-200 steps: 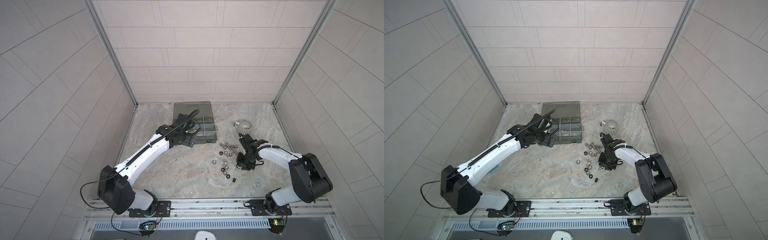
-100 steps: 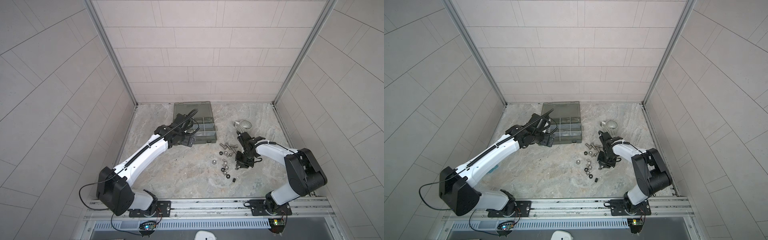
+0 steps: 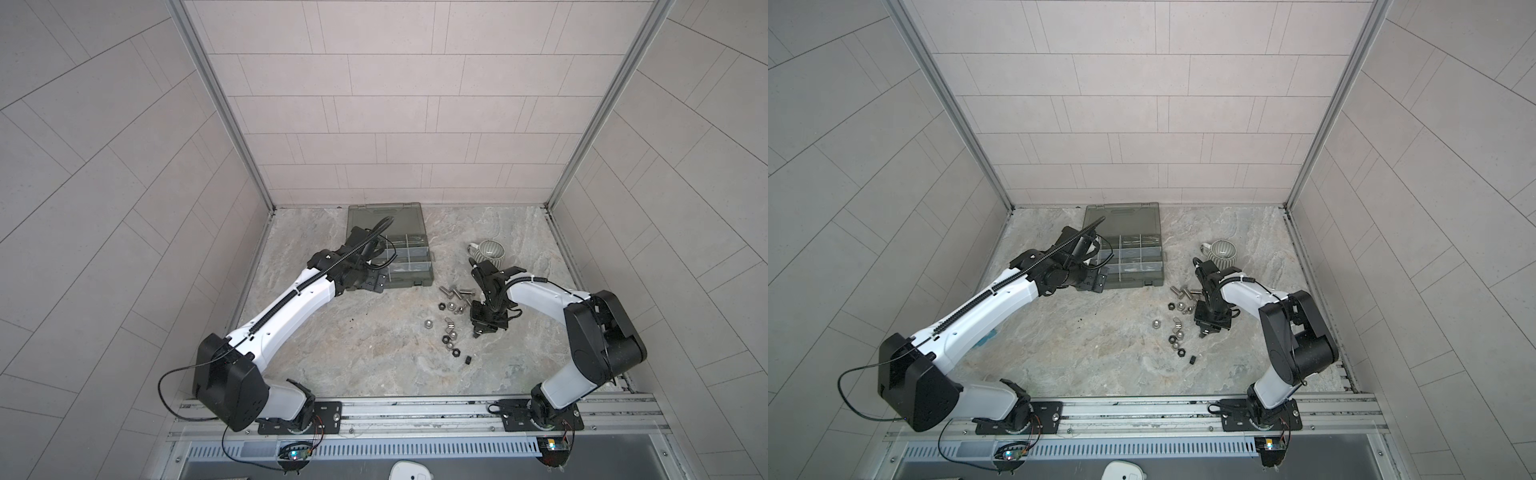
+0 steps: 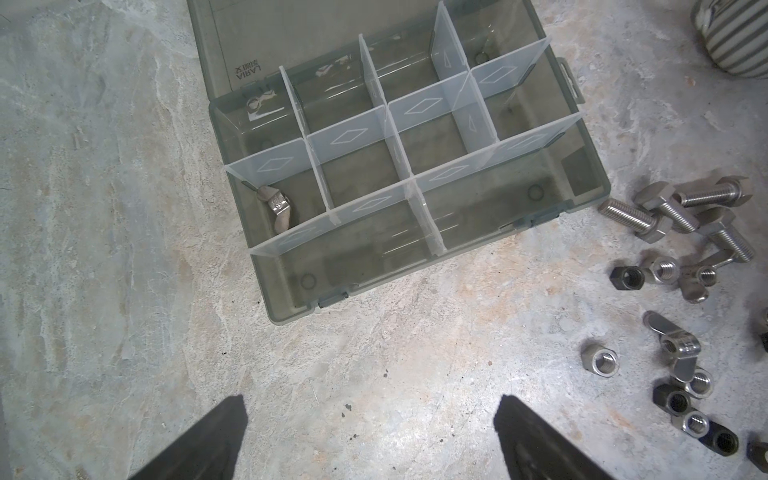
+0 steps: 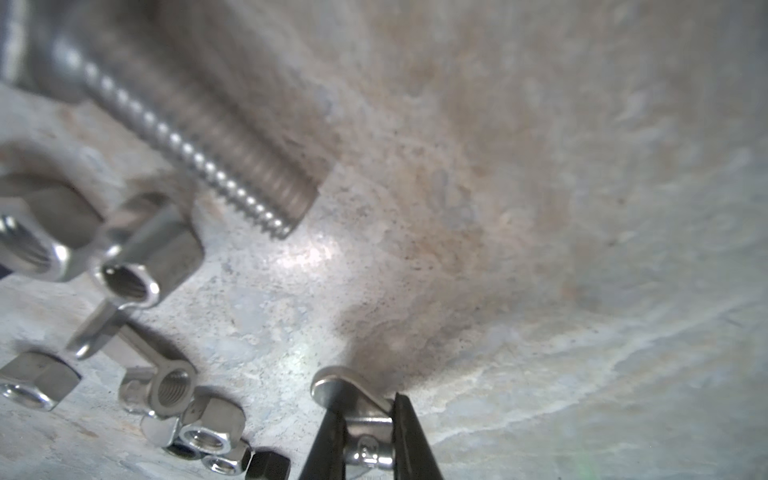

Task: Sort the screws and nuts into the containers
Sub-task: 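Lower the right gripper onto a steel wing nut and close it, then carry the wing nut with the right gripper over a box compartment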

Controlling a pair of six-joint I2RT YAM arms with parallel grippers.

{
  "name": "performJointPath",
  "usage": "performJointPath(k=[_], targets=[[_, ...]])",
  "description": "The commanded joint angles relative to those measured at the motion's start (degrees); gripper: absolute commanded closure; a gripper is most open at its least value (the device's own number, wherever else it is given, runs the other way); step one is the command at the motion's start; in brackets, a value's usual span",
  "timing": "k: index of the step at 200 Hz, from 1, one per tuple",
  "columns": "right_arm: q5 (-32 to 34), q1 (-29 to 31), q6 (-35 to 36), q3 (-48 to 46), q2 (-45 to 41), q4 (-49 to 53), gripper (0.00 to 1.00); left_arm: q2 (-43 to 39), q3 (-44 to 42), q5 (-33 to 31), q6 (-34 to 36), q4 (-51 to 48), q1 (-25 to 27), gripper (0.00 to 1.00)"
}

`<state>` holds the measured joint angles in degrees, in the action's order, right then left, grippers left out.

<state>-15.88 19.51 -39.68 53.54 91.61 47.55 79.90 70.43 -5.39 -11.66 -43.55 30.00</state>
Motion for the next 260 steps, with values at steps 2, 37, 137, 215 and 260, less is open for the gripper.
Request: performJointPath(k=[2,37,137,215,260], targets=[[3.95,1.55,2.01,4.67,-1.61,5.95,0.87,-1.89,0.22,-0.40,-1.39,-0.15,-1.47,0.00],[5.12,4.64,3.28,14.23,0.14,9.76,0.88,-1.73,0.53,2.72,-2.78,0.06,-5.05,0.00],[-1.94,13.44,5.07,45.22,20.26,6.64,0.89,-4.14,-3.19,10.39,-4.35,-1.97,-17.50,0.00],[-10.79,15.12,4.85,60.97,34.23,-1.81,0.89,-7.82,-9.21,13.49,-6.22,0.86,-20.31,0.00],[-16.90,16.06,3.65,66.38,39.68,-9.89,0.89,-8.54,-10.14,14.07,-6.62,0.57,-21.09,0.00]])
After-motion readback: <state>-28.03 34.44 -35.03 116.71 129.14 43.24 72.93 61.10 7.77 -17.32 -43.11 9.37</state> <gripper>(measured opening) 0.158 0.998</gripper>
